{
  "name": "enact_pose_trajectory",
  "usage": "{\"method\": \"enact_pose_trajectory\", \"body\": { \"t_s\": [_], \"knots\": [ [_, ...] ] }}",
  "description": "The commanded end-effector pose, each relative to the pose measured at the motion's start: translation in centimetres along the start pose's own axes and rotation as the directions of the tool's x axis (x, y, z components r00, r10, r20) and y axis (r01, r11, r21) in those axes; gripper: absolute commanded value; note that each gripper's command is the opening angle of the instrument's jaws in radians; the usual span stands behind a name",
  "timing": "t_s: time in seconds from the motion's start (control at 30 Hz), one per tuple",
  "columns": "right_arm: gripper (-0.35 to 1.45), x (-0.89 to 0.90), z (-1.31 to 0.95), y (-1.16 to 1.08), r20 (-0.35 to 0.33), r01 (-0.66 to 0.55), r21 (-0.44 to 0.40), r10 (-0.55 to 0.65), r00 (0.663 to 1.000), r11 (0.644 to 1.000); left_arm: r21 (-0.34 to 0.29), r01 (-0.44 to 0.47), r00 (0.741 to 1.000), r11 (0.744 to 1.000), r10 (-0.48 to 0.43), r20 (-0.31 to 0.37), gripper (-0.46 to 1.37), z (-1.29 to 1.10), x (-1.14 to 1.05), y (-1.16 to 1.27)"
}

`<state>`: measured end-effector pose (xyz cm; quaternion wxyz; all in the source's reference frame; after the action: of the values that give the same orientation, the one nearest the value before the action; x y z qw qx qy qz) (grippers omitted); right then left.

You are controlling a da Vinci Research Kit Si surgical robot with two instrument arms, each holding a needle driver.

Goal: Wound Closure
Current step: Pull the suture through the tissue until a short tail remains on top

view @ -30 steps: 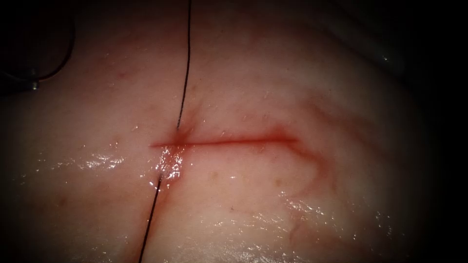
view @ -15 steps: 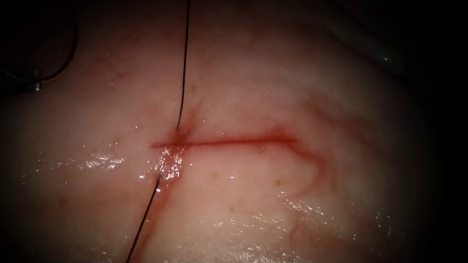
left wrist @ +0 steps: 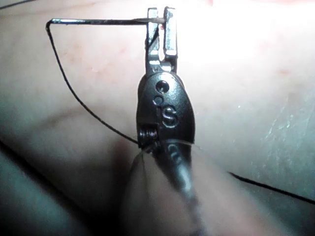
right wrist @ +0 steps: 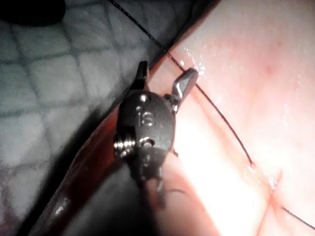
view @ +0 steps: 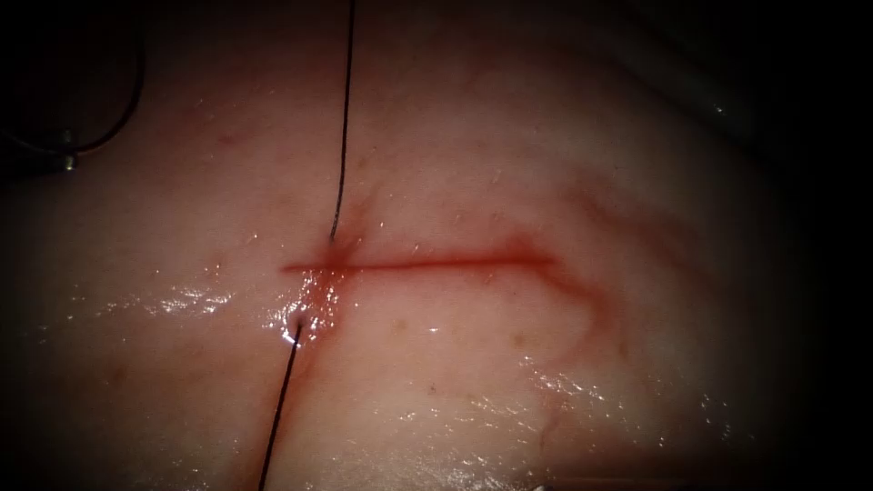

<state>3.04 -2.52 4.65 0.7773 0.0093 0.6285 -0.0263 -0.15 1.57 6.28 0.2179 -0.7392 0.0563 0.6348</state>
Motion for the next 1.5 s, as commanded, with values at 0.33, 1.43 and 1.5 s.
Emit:
{"method": "enact_pose_trajectory", "body": {
  "t_s": [0.33, 1.43, 1.5],
  "knots": [
    [1.2, -1.0, 0.05, 0.71, 0.053, 0.01, -0.078, -0.006, 0.999, 0.997, -0.003, 0.004, 1.0, 1.0, -0.004, -0.001, -0.35, 0.01, -0.01, 0.02],
    [1.09, -1.74, 0.81, 1.0, 0.096, 0.041, -0.073, -0.034, 0.995, 0.997, -0.009, 0.012, 1.0, 1.0, -0.012, -0.002, -0.35, -0.07, 0.01, 0.01],
    [1.03, -1.74, 0.82, 0.98, 0.093, 0.042, -0.071, -0.035, 0.995, 0.997, -0.009, 0.012, 1.0, 1.0, -0.012, -0.002, -0.35, -0.07, 0.01, 0.01]
  ]
}}
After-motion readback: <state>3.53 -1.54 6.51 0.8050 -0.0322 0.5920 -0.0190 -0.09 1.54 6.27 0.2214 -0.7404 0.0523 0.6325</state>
